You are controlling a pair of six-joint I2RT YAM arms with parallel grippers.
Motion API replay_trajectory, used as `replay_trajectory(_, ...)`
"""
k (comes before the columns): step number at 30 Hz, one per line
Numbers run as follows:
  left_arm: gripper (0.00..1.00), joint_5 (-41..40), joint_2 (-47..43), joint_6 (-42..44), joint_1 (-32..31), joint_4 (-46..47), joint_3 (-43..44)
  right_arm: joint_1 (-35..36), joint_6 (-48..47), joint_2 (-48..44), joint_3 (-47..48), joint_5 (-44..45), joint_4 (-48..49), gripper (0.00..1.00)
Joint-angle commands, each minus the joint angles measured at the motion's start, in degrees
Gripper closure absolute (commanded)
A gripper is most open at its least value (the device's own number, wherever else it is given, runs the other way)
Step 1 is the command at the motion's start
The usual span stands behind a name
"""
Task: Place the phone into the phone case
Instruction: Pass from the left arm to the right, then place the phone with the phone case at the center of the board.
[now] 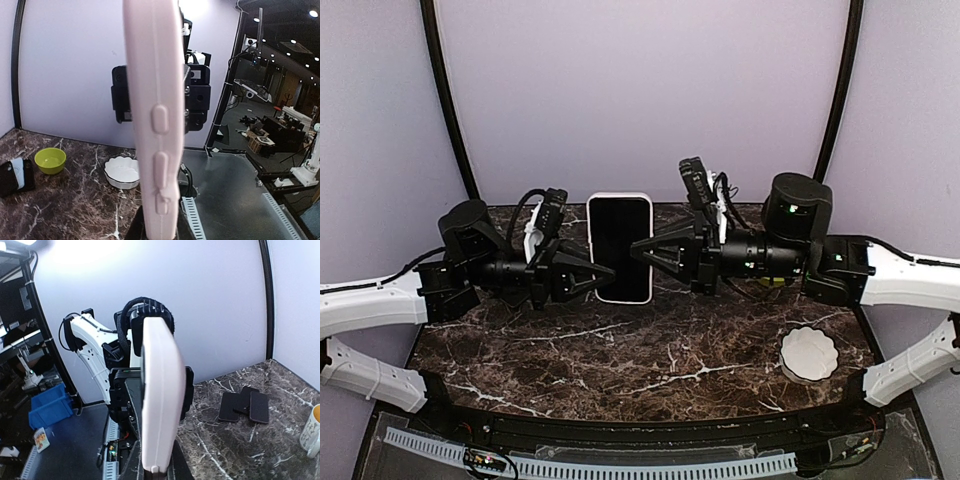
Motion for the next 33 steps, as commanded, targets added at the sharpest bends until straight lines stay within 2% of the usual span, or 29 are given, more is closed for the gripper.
replay_trajectory(1,1.0,2.12,-1.02,1.2,-0.21,3.05,1.37,-0.43,0.07,0.16,0.56,-1.18,3.1,1.0)
replay_trajectory(4,1.0,2.55,-1.03,1.21,-0.22,2.96,1.37,-0.59,0.47,-0.76,-0.58,-0.64,3.56,1.0)
replay_trajectory(5,0.96,2.35,-1.03,1.36,-0.17,2.76,1.41,-0.62,0.6,-1.16,-0.99,-0.19,3.58,1.0)
replay_trajectory(6,0.77,2.18,-1.08,2.04,-0.16,1.84,1.48,-0.72,0.77,-1.62,-1.34,0.33,3.4,1.0)
replay_trajectory(7,0.65,1.34,-1.1,2.55,-0.19,1.1,1.79,-0.84,1.09,-2.06,-1.58,1.4,2.76,1.0)
replay_trajectory(8,0.42,0.48,-1.23,4.12,-0.21,-1.41,2.06,-1.17,1.75,-2.44,-1.67,3.06,1.52,1.0)
replay_trajectory(10,0.22,-4.89,-1.43,7.01,-0.22,-7.02,3.84,-3.36,5.07,-2.7,-1.5,6.69,-2.8,1.0)
replay_trajectory(12,0.14,-13.59,-1.32,9.6,-0.15,-13.08,5.53,-6.48,9.83,-2.56,-2.05,7.43,-6.86,1.0)
replay_trajectory(13,0.12,-19.81,-0.86,10.24,0.04,-15.06,6.13,-7.89,12.36,-2.35,-2.86,7.15,-8.44,1.0)
replay_trajectory(15,0.08,-26.63,0.23,11.58,0.53,-19.4,7.72,-10.51,17.26,-1.67,-4.73,6.44,-9.81,1.0)
replay_trajectory(18,0.06,-31.29,2.31,11.93,1.42,-24.31,10.03,-14.16,24.28,1.11,-6.72,4.14,-12.62,1.0)
replay_trajectory(23,0.06,-31.36,4.66,10.6,2.17,-25.25,10.7,-18.47,32.14,7.02,-10.72,-2.74,-9.26,1.0)
replay_trajectory(33,0.06,-32.42,5.54,10.45,2.68,-25.98,10.24,-23.05,37.13,18.85,-14.89,-9.18,-2.21,1.0)
